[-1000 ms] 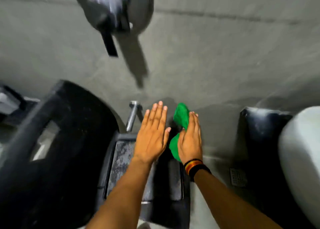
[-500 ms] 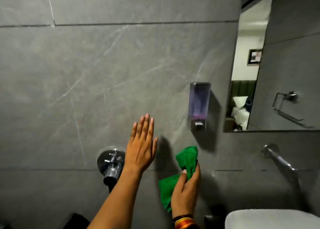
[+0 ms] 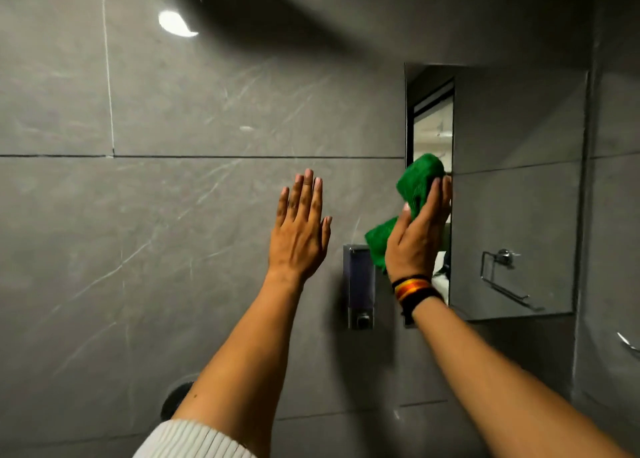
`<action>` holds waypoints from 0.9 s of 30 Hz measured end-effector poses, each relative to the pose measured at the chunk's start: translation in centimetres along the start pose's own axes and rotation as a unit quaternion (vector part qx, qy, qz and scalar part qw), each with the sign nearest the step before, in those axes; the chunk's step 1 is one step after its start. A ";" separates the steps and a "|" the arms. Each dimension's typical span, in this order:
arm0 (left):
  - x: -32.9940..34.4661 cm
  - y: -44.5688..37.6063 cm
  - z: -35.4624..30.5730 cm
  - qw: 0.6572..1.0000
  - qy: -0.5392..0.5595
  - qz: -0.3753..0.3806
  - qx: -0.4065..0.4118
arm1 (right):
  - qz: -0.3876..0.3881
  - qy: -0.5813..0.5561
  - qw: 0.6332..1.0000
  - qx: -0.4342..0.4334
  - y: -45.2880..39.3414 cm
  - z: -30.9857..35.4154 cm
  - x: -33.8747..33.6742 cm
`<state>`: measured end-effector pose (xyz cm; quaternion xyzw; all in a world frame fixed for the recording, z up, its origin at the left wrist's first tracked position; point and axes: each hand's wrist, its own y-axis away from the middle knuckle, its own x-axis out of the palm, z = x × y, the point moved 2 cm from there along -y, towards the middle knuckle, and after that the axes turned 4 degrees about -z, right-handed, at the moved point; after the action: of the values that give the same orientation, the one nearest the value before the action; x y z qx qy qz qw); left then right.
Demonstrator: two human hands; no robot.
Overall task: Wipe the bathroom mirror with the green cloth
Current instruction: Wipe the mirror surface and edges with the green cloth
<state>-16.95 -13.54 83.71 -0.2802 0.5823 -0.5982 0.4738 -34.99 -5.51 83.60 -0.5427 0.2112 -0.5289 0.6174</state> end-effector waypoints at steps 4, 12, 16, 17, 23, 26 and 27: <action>0.0 -1.9 0.1 1.000 -0.001 -0.016 0.025 | -0.040 0.055 0.996 -0.058 -6.1 0.6 0.9; 1.2 -5.6 -1.2 0.999 0.007 -0.047 0.026 | -0.070 0.093 0.985 -0.129 -12.4 0.1 0.4; 0.9 -7.5 -2.5 0.998 0.001 -0.060 0.023 | -0.061 0.101 0.978 -0.172 -13.8 -0.4 0.5; 0.8 -8.1 -2.6 0.998 0.000 -0.065 0.018 | -0.060 0.104 0.975 -0.184 -14.0 -0.4 0.6; -0.2 -11.5 -3.1 0.996 -0.012 -0.086 0.002 | -0.039 0.159 0.956 -0.245 -16.3 -1.6 1.9; -0.6 -12.3 -3.1 0.996 -0.026 -0.088 -0.003 | -0.023 0.180 0.943 -0.279 -16.2 -2.4 2.0; -0.6 -12.4 -3.1 0.996 -0.028 -0.088 -0.004 | -0.018 0.184 0.941 -0.283 -16.1 -2.6 2.0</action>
<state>-22.47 -13.22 95.24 -0.3488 0.5440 -0.6273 0.4347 -43.28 -6.04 97.73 -0.5919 0.4527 -0.5486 0.3791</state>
